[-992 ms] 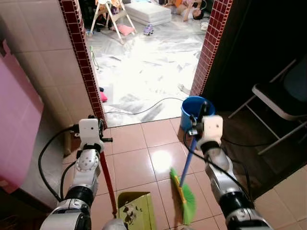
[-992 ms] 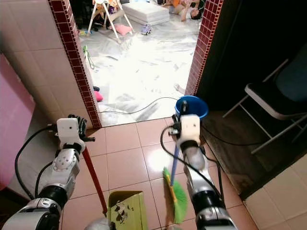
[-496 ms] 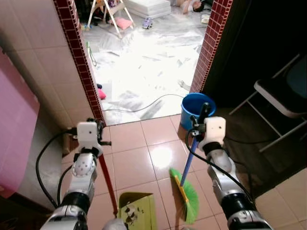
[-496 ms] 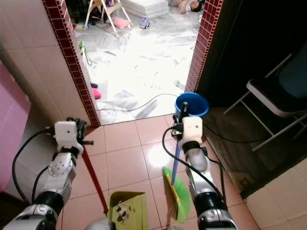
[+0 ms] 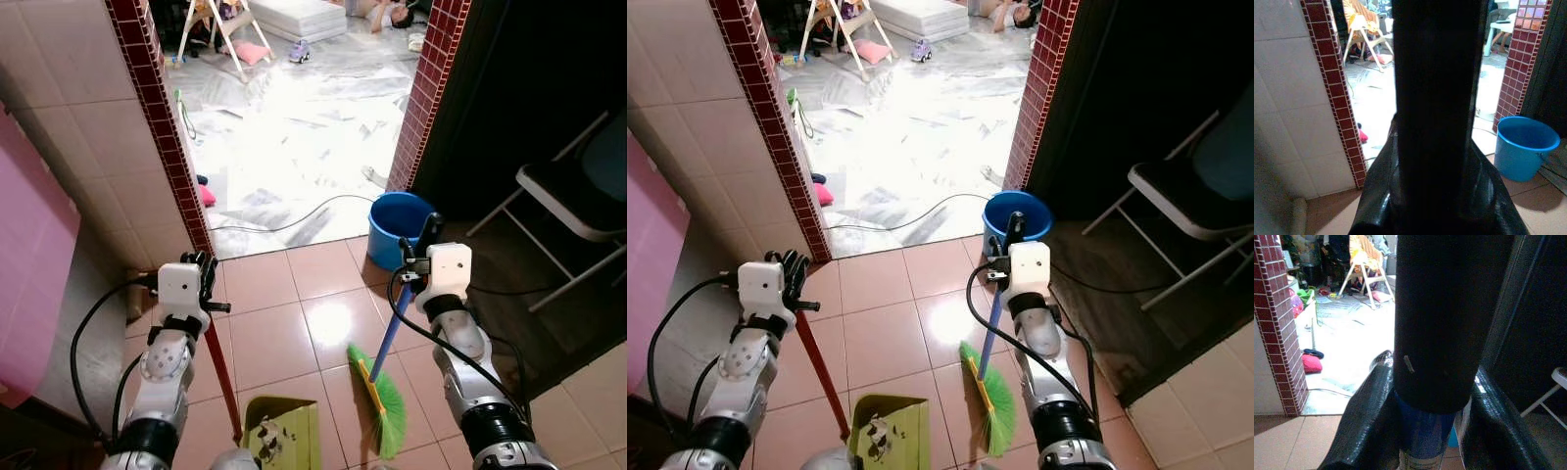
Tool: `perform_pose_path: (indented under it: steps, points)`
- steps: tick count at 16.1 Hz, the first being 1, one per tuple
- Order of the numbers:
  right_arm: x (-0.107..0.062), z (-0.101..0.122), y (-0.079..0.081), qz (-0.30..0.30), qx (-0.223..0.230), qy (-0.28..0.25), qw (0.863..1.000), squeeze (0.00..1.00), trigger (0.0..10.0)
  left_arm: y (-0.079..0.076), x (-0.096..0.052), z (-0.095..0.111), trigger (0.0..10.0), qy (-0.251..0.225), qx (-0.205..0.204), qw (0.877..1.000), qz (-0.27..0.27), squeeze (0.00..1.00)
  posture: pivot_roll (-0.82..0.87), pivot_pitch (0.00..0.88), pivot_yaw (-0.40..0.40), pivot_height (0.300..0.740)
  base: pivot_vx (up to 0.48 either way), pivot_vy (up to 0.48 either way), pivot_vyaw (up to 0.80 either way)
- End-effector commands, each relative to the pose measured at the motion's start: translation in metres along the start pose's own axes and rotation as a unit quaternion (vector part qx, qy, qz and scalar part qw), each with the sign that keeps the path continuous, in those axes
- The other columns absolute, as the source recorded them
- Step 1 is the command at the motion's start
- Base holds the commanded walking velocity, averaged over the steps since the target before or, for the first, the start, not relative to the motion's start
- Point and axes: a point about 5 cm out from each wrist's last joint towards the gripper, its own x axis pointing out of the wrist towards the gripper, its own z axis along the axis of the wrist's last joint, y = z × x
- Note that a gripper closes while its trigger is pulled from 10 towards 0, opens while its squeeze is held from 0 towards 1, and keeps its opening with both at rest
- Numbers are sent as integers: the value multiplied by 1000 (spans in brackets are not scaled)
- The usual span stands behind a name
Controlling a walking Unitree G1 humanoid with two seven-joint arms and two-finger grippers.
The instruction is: Sweep floor
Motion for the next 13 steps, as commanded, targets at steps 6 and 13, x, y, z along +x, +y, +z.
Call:
perform_pose_path:
  steps: [6, 13]
  points:
    - [1, 2, 0, -10, 7, 1, 1000, 0, 10000, 21, -8, -7, 10000, 29, 44, 998, 20, 0, -27, 0, 20, 740, 0, 0, 0]
    - [2, 4, -2, -15, 12, 0, 1000, 0, 0, 19, -7, -5, 10000, 32, 39, 999, 18, 0, -32, 0, 22, 740, 0, 0, 0]
